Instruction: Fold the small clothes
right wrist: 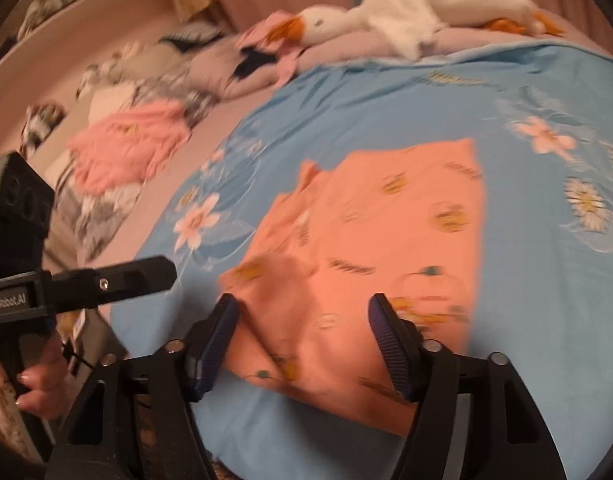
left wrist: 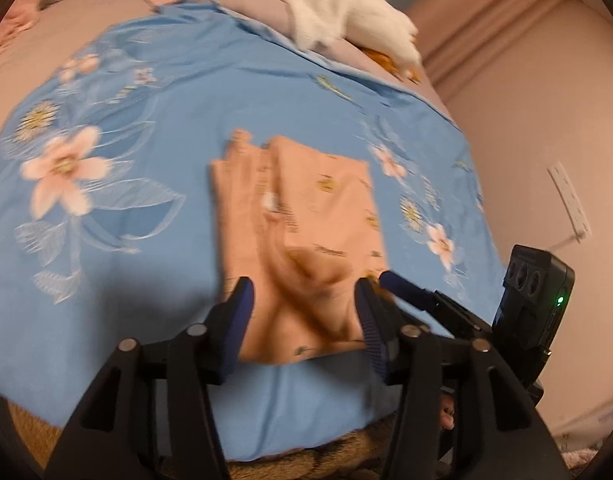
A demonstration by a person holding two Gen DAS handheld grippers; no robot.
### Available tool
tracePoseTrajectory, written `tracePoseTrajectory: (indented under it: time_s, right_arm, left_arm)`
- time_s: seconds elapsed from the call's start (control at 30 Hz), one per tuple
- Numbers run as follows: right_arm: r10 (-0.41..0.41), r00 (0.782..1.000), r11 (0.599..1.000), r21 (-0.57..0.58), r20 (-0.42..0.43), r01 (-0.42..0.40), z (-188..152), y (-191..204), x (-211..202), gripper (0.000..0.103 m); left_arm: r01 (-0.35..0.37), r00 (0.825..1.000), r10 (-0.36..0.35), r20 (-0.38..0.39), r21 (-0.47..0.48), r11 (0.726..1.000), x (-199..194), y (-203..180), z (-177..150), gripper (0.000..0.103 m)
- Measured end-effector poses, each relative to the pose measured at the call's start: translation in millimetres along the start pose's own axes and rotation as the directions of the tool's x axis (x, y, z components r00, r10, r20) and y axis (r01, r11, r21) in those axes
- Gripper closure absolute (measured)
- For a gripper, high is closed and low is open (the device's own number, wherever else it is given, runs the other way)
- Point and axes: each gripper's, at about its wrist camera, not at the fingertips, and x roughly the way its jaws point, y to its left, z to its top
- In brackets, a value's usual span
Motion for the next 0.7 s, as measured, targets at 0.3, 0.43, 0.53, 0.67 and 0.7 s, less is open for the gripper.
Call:
tracePoseTrajectory:
  time_s: [0.3,0.43,0.53,0.67,0.7]
  right_arm:
    - [-0.141,0.987,0.983,0.129,0.071,0.131,-3,-43,-31,0.03]
    - [-0.143,0.988,0.977,0.166,0.051,0.133,-8,-53,-27,0.03]
    - [-0.121,0.992,0.973,0.202,0.033,0.112,-10,-60,-26,0.03]
    - [-0.114,0.993,0.972,0.211,0.025,0.107,-12,-60,-24,0.03]
    - [-0.117,0.993,0.972,0.21,0.022,0.11,-13,-59,-23,0.03]
  left_arm:
    - [-0.139,0.982,0.144,-0.121,0.051,0.989,58,-4,18,0.047]
    - [-0.122,0.978,0.126,-0.167,0.037,0.992,78,3,22,0.049]
    - [-0.087,0.98,0.094,-0.175,0.043,0.995,88,2,28,0.049]
    - [-0.085,0.976,0.082,-0.201,-0.007,0.996,107,11,37,0.059]
    - [-0.084,0.979,0.079,-0.188,-0.016,0.996,108,13,39,0.076]
